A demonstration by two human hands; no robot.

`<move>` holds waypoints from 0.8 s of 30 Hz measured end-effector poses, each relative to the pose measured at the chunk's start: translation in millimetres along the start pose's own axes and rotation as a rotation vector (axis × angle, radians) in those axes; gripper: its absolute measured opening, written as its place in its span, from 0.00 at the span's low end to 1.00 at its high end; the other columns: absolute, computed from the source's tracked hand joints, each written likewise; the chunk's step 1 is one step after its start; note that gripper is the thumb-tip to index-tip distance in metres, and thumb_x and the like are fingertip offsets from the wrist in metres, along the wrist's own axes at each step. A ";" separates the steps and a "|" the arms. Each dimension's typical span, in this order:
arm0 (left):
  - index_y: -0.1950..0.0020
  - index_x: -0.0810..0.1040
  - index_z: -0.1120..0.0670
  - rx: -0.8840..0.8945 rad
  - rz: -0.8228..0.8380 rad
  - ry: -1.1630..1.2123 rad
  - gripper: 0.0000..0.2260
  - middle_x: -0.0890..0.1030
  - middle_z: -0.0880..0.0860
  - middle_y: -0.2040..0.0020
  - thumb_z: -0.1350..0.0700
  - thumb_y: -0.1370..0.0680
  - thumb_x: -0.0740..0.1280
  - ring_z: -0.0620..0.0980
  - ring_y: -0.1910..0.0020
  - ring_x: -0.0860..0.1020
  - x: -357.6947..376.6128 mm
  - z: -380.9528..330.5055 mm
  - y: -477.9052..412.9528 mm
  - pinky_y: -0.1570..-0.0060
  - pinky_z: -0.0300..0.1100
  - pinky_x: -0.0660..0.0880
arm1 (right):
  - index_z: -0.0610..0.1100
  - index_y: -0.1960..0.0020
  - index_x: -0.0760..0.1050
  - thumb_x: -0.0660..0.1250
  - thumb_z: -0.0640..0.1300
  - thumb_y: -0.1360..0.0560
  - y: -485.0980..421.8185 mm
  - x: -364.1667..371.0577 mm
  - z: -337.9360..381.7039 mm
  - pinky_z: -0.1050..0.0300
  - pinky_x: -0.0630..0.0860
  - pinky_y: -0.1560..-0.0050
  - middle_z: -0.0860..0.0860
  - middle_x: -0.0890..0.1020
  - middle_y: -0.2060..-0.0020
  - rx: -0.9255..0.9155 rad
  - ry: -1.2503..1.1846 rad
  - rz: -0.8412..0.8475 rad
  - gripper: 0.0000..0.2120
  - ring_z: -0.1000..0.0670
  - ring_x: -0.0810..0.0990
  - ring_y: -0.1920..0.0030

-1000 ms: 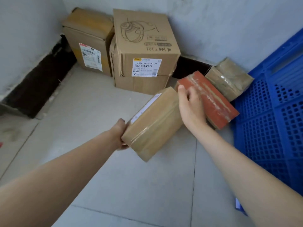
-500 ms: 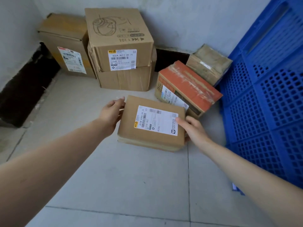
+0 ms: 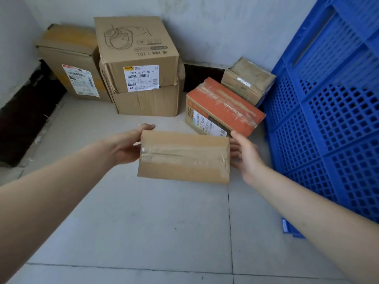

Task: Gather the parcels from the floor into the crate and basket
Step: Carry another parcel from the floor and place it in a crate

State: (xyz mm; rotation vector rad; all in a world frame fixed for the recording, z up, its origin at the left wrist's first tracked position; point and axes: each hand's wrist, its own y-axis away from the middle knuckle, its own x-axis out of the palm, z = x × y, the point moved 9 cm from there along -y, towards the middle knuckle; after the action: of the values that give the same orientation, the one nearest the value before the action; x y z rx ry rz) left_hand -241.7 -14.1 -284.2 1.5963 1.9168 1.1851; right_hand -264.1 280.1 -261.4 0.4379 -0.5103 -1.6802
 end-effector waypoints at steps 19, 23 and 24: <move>0.64 0.81 0.51 0.163 -0.060 -0.224 0.22 0.79 0.51 0.66 0.37 0.22 0.60 0.50 0.67 0.79 -6.9 -30.1 33.0 0.59 0.42 0.75 | 0.46 0.72 0.65 0.67 0.53 0.24 26.1 23.6 14.2 0.59 0.59 0.74 0.52 0.68 0.75 0.053 -0.114 0.035 0.22 0.54 0.63 0.77; 0.56 0.74 0.53 0.257 -0.079 -0.266 0.08 0.72 0.55 0.60 0.51 0.31 0.67 0.50 0.64 0.71 -6.5 -38.9 41.9 0.59 0.42 0.71 | 0.46 0.67 0.70 0.68 0.40 0.27 28.3 25.2 28.1 0.62 0.55 0.77 0.54 0.66 0.74 -0.085 -0.041 0.058 0.12 0.55 0.61 0.75; 0.57 0.73 0.53 0.276 -0.061 -0.277 0.06 0.71 0.54 0.62 0.55 0.32 0.66 0.49 0.66 0.70 -3.9 -40.1 43.8 0.62 0.40 0.70 | 0.47 0.69 0.66 0.66 0.37 0.28 27.4 23.3 29.9 0.62 0.55 0.77 0.54 0.65 0.75 -0.126 0.009 0.056 0.15 0.55 0.60 0.75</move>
State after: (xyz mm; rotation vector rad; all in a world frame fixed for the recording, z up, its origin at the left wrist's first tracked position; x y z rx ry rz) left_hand -243.1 -32.1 -227.6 1.7199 1.9900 0.6550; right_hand -262.0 256.0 -221.4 0.3359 -0.4037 -1.6453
